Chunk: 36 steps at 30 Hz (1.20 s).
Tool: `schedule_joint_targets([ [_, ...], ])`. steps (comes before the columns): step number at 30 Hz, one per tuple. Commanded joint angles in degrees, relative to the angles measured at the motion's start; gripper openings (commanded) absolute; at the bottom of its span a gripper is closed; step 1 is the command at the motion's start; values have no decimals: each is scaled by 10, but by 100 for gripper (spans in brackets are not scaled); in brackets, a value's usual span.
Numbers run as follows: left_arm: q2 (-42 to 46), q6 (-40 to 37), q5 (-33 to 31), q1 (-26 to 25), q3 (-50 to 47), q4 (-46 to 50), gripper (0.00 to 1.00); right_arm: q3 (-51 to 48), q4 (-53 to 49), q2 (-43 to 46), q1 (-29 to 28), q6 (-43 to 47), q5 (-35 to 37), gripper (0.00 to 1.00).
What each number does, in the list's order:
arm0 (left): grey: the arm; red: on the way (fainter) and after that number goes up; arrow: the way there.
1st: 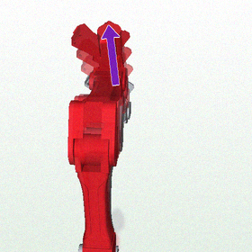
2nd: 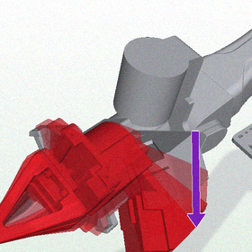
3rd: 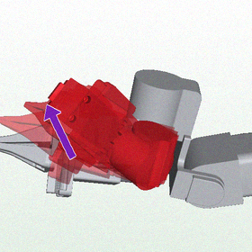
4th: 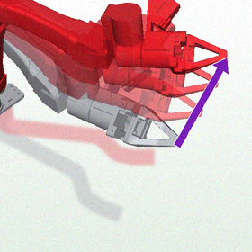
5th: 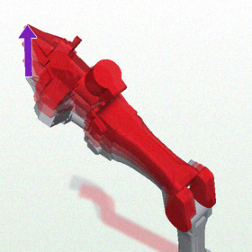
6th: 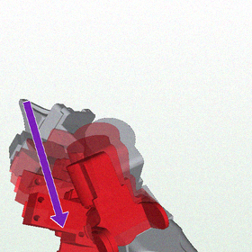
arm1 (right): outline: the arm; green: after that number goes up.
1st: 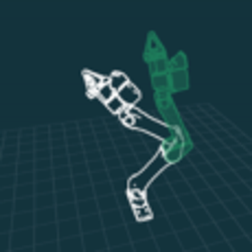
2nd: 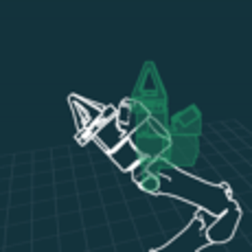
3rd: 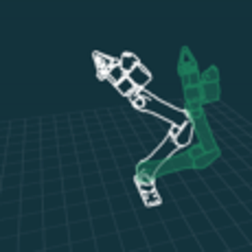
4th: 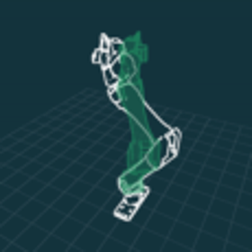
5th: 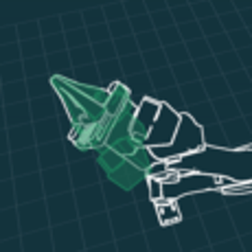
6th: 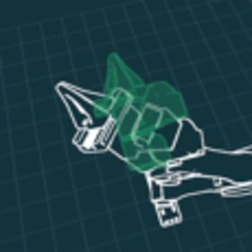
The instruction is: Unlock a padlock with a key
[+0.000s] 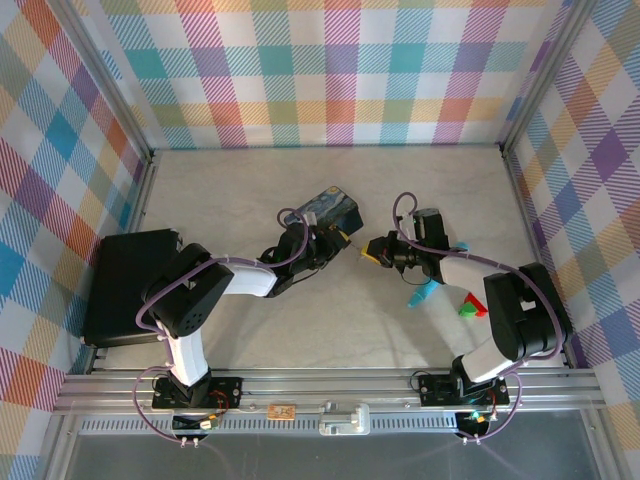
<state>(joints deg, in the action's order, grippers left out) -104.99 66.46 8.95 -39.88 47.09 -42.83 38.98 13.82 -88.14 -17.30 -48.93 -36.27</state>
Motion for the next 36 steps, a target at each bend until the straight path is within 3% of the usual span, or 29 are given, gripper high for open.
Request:
schedule_joint_targets([
  [1, -5, 14, 10, 5, 10, -26, 0, -5, 21, -9, -4, -6, -13, 0],
  [36, -7, 24, -4, -8, 14, -33, 0, -26, 57, 14, -22, -44, 17, 0],
])
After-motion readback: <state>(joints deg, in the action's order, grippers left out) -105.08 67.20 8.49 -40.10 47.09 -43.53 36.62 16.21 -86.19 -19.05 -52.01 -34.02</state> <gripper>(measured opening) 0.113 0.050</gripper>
